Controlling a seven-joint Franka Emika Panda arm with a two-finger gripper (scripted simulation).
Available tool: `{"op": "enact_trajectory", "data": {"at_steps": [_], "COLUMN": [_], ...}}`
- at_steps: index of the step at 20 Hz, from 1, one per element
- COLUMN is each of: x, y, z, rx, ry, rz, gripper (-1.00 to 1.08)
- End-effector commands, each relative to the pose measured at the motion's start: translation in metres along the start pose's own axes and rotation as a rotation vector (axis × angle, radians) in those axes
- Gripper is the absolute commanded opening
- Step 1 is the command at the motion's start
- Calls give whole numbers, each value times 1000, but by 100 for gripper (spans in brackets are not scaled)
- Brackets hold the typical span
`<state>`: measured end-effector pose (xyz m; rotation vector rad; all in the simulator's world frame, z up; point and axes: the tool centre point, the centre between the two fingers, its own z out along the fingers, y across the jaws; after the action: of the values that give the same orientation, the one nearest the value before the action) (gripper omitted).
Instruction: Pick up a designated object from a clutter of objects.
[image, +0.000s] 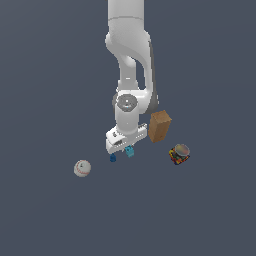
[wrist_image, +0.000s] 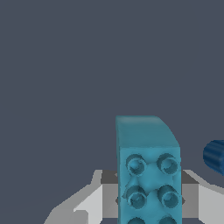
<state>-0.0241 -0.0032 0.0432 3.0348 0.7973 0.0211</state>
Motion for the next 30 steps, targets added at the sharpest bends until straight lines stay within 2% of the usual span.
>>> {"op": "enact_trajectory", "data": {"at_steps": [1,9,30], "x": [0,1,6], "y": [7,38,151], "z": [-11,-65,-255], "rx": [-1,1,5], "ry": [1,0,-7], "rz": [0,0,0], "gripper": [-100,-100,-100]}}
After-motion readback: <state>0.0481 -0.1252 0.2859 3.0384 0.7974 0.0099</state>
